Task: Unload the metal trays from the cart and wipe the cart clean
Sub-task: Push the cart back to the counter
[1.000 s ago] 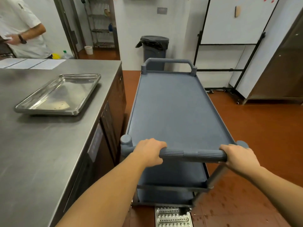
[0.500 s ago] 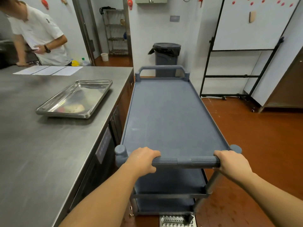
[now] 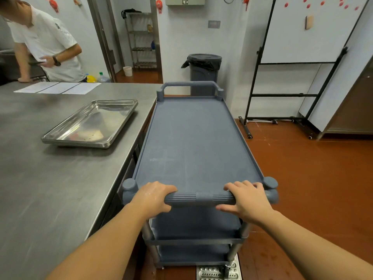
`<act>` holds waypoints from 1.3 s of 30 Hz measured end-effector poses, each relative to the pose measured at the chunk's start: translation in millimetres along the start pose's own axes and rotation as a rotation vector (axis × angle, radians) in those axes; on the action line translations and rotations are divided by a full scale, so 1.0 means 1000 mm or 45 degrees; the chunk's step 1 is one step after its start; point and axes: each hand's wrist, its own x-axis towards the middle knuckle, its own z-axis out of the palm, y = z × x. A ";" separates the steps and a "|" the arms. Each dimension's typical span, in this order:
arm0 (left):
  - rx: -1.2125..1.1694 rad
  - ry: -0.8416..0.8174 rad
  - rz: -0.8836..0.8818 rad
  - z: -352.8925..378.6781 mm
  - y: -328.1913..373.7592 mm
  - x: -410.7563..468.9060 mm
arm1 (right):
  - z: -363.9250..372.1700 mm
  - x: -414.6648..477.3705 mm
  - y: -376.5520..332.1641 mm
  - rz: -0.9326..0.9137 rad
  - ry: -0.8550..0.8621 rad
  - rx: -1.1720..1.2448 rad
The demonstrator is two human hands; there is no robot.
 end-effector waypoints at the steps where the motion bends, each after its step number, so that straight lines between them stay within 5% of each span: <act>1: 0.002 0.012 -0.002 -0.001 -0.002 -0.001 | 0.000 0.003 -0.002 -0.005 -0.008 0.001; 39: 0.134 0.192 -0.166 -0.015 -0.088 0.024 | -0.002 0.084 -0.071 0.019 -0.037 0.035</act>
